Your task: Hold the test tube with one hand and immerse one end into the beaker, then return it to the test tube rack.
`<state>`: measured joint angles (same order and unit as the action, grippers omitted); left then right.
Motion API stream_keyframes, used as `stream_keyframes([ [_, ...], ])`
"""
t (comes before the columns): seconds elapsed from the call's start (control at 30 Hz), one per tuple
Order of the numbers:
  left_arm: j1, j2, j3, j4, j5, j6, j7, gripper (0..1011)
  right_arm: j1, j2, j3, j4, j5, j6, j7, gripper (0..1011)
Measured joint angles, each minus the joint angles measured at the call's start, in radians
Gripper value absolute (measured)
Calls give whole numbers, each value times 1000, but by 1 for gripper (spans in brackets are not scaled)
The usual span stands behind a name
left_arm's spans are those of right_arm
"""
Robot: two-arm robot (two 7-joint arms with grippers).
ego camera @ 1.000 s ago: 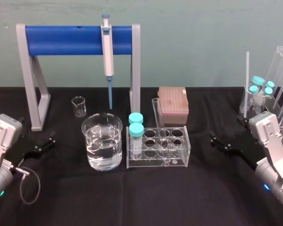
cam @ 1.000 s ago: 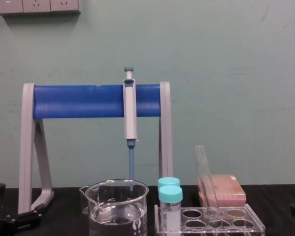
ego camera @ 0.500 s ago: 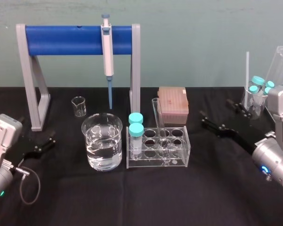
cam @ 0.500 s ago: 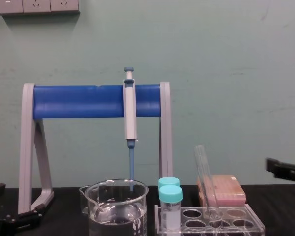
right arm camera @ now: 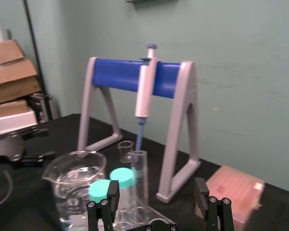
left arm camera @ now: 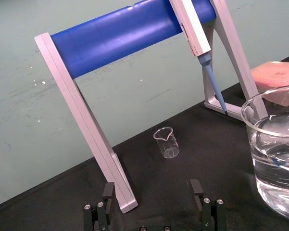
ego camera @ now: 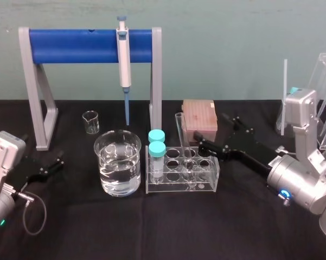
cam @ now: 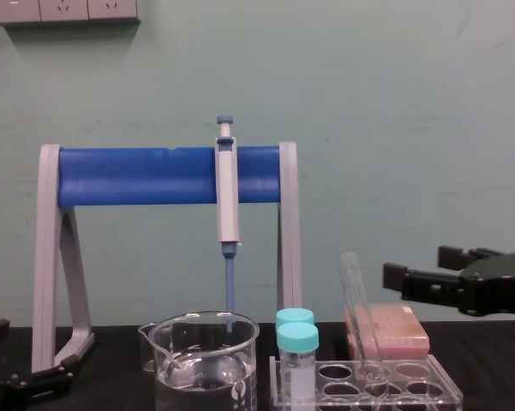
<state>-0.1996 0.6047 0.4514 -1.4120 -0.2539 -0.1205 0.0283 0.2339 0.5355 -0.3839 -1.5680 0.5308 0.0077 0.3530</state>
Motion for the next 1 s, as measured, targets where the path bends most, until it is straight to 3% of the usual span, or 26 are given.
stream_keyframes([
  [0.2, 0, 0, 0, 0, 0, 0, 0, 1000, 18, -10, -15, 15, -14, 20, 39, 1003],
  [0.57, 0, 0, 0, 0, 0, 0, 0, 1000, 102, -73, -47, 125, -69, 39, 91, 1003],
  [1.0, 0, 0, 0, 0, 0, 0, 0, 1000, 150, -119, -57, 201, -97, 43, 125, 1003],
])
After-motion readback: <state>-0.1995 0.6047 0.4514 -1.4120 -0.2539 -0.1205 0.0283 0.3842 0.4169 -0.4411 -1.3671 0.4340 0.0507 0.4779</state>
